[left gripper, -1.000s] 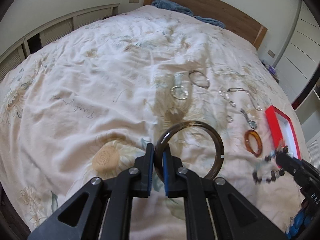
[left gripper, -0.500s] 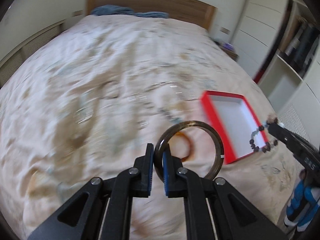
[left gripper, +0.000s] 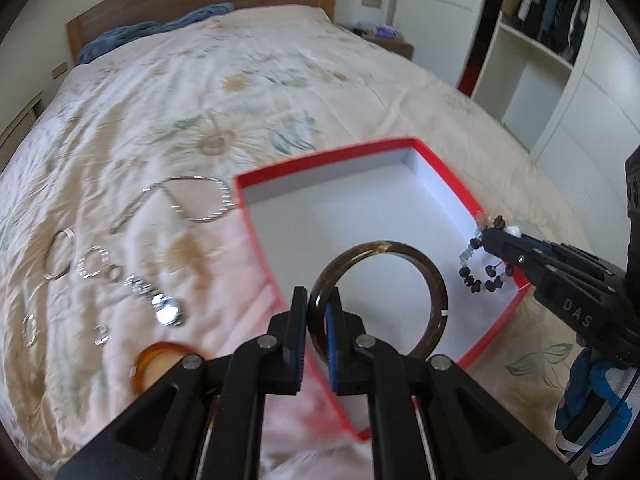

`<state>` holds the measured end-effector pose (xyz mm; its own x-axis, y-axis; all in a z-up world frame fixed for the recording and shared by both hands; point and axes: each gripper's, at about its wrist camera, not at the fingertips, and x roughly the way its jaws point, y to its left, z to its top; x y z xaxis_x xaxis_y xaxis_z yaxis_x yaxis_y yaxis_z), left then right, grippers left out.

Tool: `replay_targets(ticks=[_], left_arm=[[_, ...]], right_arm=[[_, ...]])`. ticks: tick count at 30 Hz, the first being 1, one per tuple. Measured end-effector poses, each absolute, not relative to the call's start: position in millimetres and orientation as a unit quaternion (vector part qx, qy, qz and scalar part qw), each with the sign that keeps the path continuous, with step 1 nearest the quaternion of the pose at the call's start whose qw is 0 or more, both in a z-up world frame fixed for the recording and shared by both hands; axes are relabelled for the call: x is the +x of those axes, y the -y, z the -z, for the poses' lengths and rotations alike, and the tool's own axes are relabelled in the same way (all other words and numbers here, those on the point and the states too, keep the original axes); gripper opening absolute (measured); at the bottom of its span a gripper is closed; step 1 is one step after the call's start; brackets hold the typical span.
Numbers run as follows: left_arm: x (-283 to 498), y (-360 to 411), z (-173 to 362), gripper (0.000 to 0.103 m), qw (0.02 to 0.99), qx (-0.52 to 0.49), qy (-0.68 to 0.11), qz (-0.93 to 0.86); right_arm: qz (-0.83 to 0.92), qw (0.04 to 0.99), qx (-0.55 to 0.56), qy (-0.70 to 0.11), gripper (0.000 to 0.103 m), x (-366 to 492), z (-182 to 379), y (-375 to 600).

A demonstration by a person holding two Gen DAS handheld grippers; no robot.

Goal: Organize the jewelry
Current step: 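Carry the dark bangle and beaded bracelet with both tools over the red box, then open both tools to drop the bangle and bracelet into the box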

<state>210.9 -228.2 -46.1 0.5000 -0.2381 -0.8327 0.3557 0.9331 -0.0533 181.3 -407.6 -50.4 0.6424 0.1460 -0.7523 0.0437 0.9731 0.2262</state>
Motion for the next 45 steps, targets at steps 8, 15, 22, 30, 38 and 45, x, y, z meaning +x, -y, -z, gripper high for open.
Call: replay_targets(ticks=[8,15,22,30,38,45], left_arm=[[221,253,82,0.008,0.848,0.101,-0.494,0.166],[223,259,90,0.008,0.845,0.113,-0.497,0.164],[222,258,90,0.01,0.844,0.105,-0.499,0.167],[211,247,68,0.011,0.847,0.067,-0.493,0.187],[173,224,27,0.012,0.867,0.047,-0.457,0.194],[136,178,2,0.012,0.872,0.043,-0.456,0.174]], right_arm=[[-0.011,0.888,0.114,-0.444,0.014,179,82,430],[-0.014,0.887,0.11,-0.449,0.015,176,86,427],[-0.012,0.884,0.108,-0.454,0.02,173,84,426],[0.001,0.895,0.106,-0.434,0.038,152,60,424],[0.009,0.904,0.107,-0.413,0.039,117,25,419],[-0.015,0.915,0.107,-0.39,0.039,77,-9,391]])
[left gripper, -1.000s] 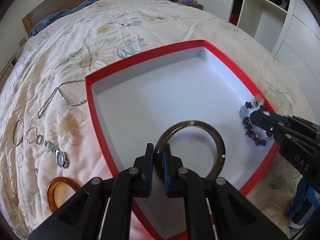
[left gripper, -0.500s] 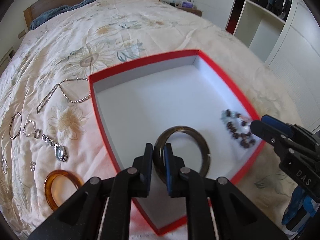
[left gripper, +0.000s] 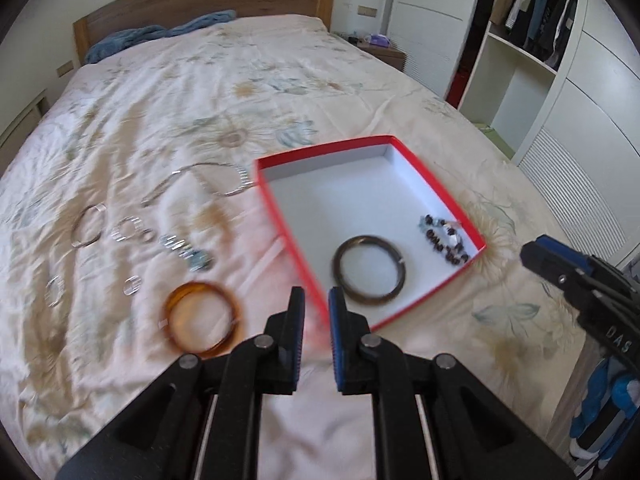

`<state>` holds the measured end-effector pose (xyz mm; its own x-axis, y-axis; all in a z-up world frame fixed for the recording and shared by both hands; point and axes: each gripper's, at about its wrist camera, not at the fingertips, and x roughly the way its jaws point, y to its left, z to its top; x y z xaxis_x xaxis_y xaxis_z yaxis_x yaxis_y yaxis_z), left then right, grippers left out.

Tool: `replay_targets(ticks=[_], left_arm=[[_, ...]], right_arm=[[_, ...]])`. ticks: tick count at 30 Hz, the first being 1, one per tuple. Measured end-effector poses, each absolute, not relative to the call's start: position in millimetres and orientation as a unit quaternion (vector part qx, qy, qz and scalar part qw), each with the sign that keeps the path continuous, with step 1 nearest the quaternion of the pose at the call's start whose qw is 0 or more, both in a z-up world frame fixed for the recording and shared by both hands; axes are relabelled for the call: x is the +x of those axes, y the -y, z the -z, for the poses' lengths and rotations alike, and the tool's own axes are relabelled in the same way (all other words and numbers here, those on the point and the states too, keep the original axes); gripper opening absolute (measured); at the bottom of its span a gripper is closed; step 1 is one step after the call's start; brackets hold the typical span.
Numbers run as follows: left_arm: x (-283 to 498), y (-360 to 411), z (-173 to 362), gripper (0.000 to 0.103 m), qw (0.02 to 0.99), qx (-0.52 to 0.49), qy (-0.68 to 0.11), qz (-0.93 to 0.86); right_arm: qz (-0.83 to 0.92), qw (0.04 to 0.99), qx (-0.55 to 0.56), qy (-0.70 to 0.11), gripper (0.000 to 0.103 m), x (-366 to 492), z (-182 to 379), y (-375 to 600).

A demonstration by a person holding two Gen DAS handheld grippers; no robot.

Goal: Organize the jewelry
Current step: 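Open both tools to drop the bangle and bracelet into the box, then grasp the twisted silver hoop with the left tool while the right tool reaches the amber bangle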

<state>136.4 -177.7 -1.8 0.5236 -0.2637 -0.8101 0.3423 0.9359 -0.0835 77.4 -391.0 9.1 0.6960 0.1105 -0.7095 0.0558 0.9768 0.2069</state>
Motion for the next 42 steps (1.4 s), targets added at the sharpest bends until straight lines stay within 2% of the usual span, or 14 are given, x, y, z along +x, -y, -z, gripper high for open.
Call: replay_targets(ticks=[14,23,30,42], left_arm=[[60,10,-29,0.012,0.896,-0.018,-0.435,0.082],[27,-72,-31,0.012,0.908,-0.07,-0.412,0.027],[37,-87,-22,0.012,0.906,-0.098,-0.413,0.017],[122,-101,28,0.012,0.881,-0.15,-0.45,-0.002]], right_arm=[[-0.11,0.927,0.083,-0.348,0.04,26,-65,288],[-0.156,0.923,0.054,-0.348,0.04,12,-79,231],[-0.181,0.91,0.037,-0.371,0.039,28,-64,205],[-0.213,0.876,0.032,-0.432,0.039,98,-1,180]])
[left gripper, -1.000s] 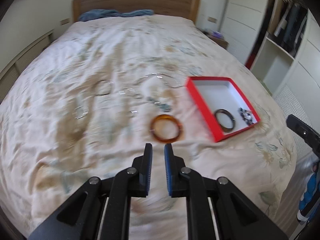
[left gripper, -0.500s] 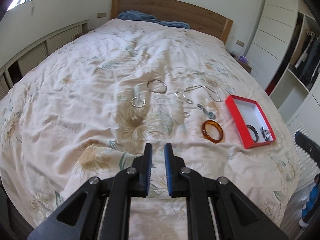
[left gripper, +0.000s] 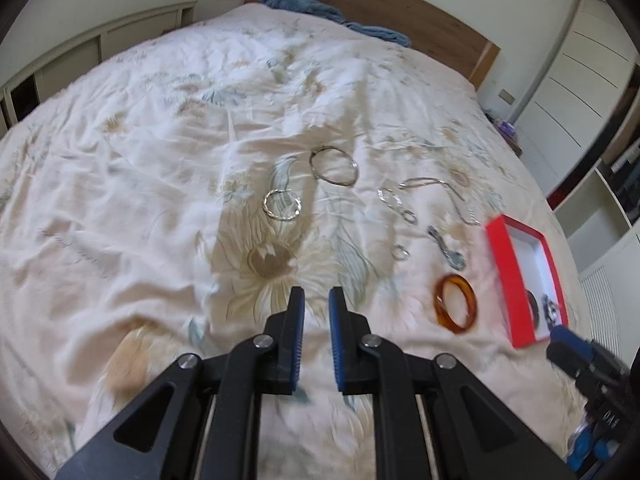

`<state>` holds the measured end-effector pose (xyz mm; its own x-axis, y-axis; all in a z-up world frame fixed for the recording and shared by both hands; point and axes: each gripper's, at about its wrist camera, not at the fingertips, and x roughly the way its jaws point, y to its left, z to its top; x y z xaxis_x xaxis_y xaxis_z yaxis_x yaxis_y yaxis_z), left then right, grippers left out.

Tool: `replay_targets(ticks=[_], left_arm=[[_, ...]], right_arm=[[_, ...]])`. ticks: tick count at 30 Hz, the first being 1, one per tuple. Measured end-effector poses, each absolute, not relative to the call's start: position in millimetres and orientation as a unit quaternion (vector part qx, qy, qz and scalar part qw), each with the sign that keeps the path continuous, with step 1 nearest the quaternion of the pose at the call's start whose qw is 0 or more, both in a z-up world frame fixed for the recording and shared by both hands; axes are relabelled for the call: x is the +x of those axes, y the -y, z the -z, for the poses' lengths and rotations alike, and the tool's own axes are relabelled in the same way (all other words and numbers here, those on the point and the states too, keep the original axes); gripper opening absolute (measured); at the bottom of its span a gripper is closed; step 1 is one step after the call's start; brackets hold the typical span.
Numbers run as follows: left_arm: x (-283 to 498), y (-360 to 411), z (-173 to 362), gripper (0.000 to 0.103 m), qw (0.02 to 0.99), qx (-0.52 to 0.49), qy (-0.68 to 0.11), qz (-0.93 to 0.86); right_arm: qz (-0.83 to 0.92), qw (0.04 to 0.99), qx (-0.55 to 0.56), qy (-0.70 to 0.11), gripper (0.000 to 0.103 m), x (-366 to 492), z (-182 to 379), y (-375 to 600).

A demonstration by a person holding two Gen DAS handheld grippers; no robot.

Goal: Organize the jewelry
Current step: 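Grasp the twisted silver hoop with the left tool while the right tool reaches the amber bangle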

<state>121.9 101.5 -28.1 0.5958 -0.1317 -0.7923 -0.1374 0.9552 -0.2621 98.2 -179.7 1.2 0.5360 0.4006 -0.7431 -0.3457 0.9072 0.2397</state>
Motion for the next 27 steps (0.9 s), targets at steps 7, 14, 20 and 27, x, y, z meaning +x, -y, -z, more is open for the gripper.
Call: replay_targets(ticks=[7,14,20,27], left_arm=[[177,-122,61,0.012,0.865,-0.19,-0.465,-0.024],[223,-136,85,0.012,0.858,-0.201,-0.47,-0.047],[243,-145,108,0.012,0.849,-0.198,-0.484,-0.068],[241,-144,108,0.012,0.856,-0.188,-0.478,-0.059]], right_arm=[[-0.24,0.853,0.03,-0.462,0.039,143,40,160],[-0.256,0.84,0.031,-0.477,0.038,170,65,151],[-0.263,0.831,0.031,-0.489,0.038,183,80,146],[-0.274,0.818,0.032,-0.504,0.038,188,96,140]])
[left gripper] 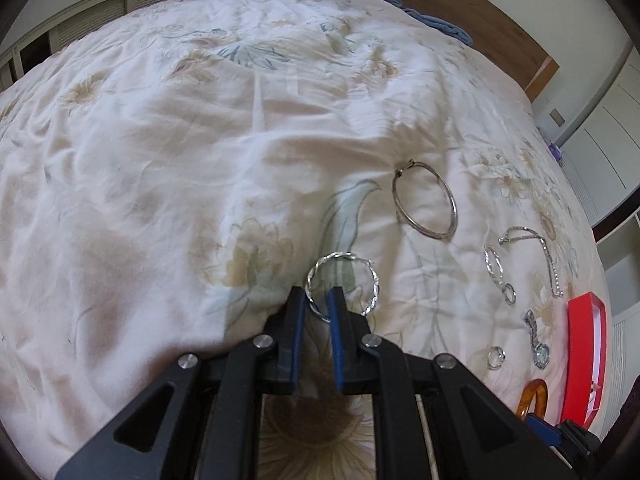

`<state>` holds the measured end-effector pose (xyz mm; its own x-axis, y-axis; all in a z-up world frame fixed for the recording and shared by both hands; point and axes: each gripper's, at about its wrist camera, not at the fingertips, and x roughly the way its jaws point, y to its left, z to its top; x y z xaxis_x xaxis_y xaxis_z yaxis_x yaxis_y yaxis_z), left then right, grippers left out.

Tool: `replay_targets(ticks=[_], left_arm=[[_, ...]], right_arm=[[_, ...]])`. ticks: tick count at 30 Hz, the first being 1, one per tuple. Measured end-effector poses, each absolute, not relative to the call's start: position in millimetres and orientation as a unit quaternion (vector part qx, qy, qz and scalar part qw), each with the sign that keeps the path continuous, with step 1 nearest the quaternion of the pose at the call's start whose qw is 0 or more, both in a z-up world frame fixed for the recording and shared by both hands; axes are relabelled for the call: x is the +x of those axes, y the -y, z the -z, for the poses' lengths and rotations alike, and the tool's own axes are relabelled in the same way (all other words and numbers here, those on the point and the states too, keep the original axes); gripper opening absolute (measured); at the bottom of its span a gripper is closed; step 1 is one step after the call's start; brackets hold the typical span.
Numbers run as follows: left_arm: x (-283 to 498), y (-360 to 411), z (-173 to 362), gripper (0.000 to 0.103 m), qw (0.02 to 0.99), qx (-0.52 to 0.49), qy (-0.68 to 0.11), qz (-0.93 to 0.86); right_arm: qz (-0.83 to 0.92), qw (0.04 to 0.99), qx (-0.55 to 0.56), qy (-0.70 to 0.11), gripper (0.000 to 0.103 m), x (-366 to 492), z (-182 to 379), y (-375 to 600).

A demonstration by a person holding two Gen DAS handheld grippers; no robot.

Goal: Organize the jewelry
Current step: 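Grasp the twisted silver hoop with the left tool while the right tool reaches the amber bangle, then close the right tool on the amber bangle while the left tool holds the silver hoop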

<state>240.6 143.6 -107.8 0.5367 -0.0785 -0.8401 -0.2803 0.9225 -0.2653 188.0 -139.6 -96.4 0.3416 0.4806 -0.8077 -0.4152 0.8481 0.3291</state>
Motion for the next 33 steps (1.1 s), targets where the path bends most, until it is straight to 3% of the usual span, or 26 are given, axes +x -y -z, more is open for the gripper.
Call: replay_targets(ticks=[19,24,33], left_arm=[[241,-143,108,0.013,0.859,-0.181,-0.474,-0.063],[239,-136,103,0.031,0.864,-0.17,-0.471,-0.052],[248,-141,116,0.031,0.851,-0.186,-0.487,-0.061]], right_arm=[[-0.283,0.809,0.04,-0.513,0.038,193,109,137],[-0.284,0.809,0.041,-0.513,0.038,195,110,135],[-0.285,0.809,0.041,-0.513,0.038,196,112,134]])
